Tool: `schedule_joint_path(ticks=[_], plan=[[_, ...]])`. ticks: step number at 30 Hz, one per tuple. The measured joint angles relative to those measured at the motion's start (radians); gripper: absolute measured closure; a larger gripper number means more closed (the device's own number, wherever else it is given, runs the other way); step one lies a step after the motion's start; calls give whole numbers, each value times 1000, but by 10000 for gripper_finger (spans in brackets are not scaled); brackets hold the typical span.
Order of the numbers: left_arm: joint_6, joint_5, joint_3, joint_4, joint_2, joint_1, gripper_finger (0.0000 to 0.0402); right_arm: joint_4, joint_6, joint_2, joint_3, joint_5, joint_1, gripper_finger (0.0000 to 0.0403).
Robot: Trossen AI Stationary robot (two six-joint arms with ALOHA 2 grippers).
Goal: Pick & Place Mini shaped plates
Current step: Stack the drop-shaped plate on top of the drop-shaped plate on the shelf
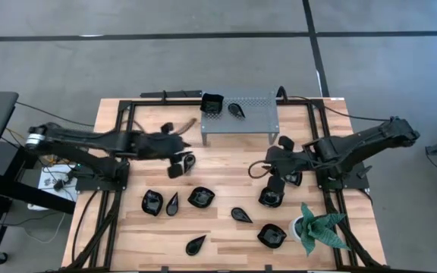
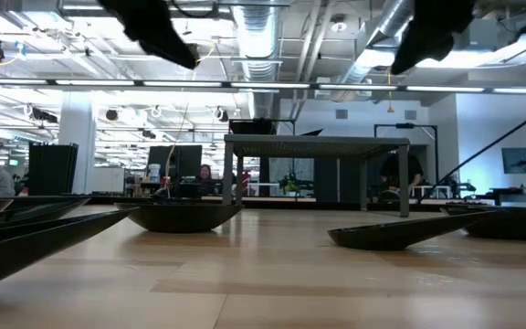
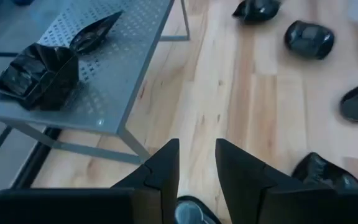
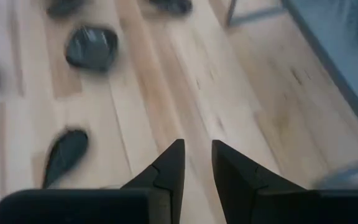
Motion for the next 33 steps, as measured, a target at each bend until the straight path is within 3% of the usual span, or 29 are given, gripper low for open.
schedule_joint_path(ticks=[5, 10, 13, 24, 30, 33], plan=[[-70, 93, -211, 215, -180, 31, 296, 153, -26, -25, -104, -65, -49, 327], [-111, 122, -354, 463, -253, 30, 296, 235, -25, 27, -153, -75, -69, 327], [-113, 119, -366, 503, -254, 31, 296, 294, -25, 75, -153, -92, -69, 327], [-111, 120, -367, 573, -248, 31, 296, 554, 37, 272, -152, -328, -57, 327], [-113, 120, -367, 573, -244, 31, 296, 718, 62, 389, -152, -382, 16, 327], [-113, 120, -367, 573, -244, 30, 296, 847, 65, 469, -142, -456, 59, 327]])
